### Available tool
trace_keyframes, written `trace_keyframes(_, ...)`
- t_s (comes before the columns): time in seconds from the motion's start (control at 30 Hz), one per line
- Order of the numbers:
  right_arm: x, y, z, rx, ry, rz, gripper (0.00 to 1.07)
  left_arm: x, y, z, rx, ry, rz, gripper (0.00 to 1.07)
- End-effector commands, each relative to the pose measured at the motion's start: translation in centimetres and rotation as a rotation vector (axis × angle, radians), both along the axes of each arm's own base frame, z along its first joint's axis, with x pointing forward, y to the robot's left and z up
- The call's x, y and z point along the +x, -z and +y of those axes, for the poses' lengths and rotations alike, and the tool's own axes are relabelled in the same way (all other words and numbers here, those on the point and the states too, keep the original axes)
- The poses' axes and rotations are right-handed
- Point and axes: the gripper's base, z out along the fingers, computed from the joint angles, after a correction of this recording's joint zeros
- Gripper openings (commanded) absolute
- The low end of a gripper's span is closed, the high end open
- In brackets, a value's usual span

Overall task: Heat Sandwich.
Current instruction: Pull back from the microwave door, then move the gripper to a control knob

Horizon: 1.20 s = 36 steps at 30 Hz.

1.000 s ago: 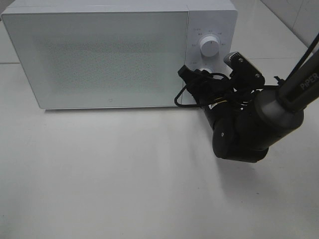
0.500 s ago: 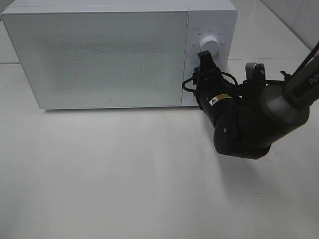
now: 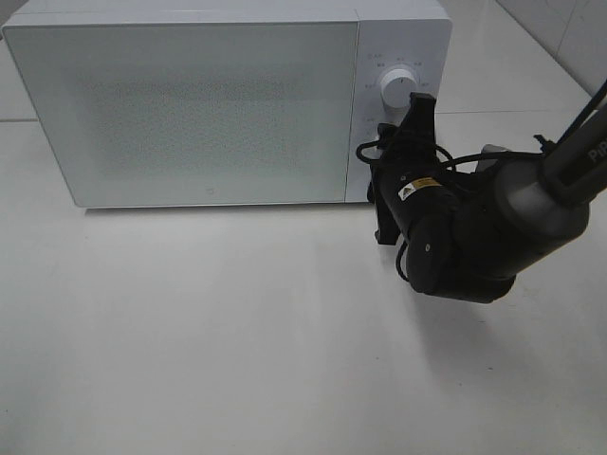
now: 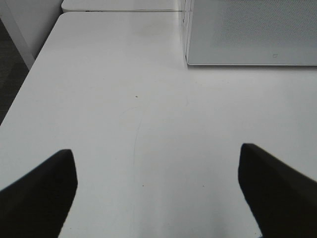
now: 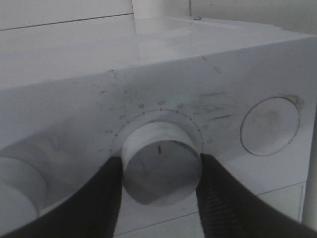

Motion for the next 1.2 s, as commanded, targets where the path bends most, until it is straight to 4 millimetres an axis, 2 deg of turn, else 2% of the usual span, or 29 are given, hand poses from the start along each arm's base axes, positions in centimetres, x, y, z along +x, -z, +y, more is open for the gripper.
trace_keyframes(0.03, 0.25, -2.91, -0.31, 0.065, 0.048, -0.219, 0.00, -0.24, -0.01, -0.07, -0.005, 0.002, -0.027, 0.81)
trace_keyframes(0.5, 0.25, -2.91, -0.33, 0.047, 0.049, -0.219, 0.00, -0.24, -0.01, -0.07, -0.005, 0.002, -0.027, 0.81)
trace_keyframes(0.57, 0.25, -2.90, -0.34, 0.035, 0.049, -0.219, 0.02, -0.24, -0.01, -0.07, -0.005, 0.002, -0.027, 0.81)
trace_keyframes(0.6, 0.25, -2.91, -0.33, 0.034, 0.048, -0.219, 0.05, -0.24, -0.01, -0.07, -0.005, 0.002, -0.027, 0.81)
trace_keyframes(0.63, 0.25, -2.91, -0.32, 0.034, 0.047, -0.219, 0.13, -0.24, -0.01, -0.07, -0.005, 0.002, -0.027, 0.81)
trace_keyframes(0.7, 0.25, -2.91, -0.30, 0.034, 0.044, -0.220, 0.17, -0.24, -0.01, -0.07, -0.005, 0.002, -0.027, 0.81)
trace_keyframes(0.77, 0.25, -2.92, -0.28, 0.033, 0.042, -0.220, 0.27, -0.24, -0.01, -0.07, -0.005, 0.002, -0.027, 0.81)
trace_keyframes(0.8, 0.24, -2.95, -0.19, 0.031, 0.032, -0.224, 0.40, -0.24, -0.01, -0.07, -0.005, 0.002, -0.027, 0.81)
trace_keyframes(0.83, 0.24, -2.95, -0.19, 0.031, 0.032, -0.224, 0.40, -0.24, -0.01, -0.07, -0.005, 0.002, -0.027, 0.81)
trace_keyframes(0.97, 0.22, -3.03, 0.20, 0.022, -0.012, -0.233, 0.63, -0.24, -0.01, -0.07, -0.005, 0.002, -0.027, 0.81)
trace_keyframes(1.2, -0.18, -2.85, 0.48, -0.003, -0.073, -0.234, 0.67, -0.24, -0.01, -0.07, -0.005, 0.002, -0.027, 0.81)
